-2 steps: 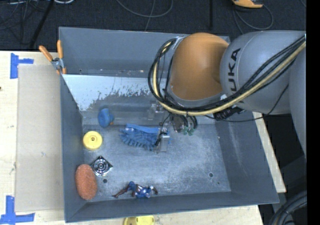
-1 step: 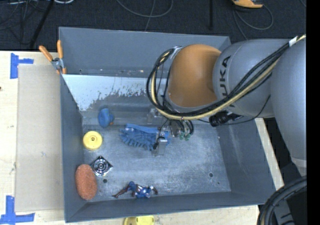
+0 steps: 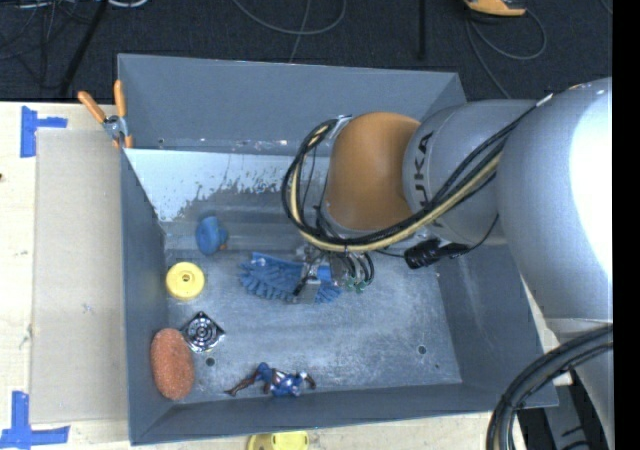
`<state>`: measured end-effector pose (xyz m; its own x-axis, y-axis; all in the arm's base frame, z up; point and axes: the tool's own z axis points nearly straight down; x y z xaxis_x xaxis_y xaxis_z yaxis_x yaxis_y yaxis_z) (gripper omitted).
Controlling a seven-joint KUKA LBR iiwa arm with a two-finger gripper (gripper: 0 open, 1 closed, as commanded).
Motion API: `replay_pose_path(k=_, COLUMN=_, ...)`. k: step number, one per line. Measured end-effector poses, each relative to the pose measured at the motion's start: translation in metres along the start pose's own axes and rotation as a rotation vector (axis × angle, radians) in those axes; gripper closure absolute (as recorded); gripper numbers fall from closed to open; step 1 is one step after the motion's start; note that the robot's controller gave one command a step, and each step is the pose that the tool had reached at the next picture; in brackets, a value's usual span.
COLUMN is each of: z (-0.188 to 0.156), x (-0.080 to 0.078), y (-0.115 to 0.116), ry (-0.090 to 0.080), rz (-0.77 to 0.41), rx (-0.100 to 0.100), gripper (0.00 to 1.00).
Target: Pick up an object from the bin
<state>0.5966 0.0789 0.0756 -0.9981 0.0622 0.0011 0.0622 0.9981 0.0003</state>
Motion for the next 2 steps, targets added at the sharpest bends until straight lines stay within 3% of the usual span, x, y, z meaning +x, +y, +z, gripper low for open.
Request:
replay_pose_path(k=1, z=0.000, x=0.000, y=0.000, ry=0.000, rz=0.001, rx=0.000, gripper=1.00)
replay_pose_path(k=2, z=-0.181, x=0.032, y=0.012, ry=-0.008, rz=0.060, rx=-0.002, gripper=1.00)
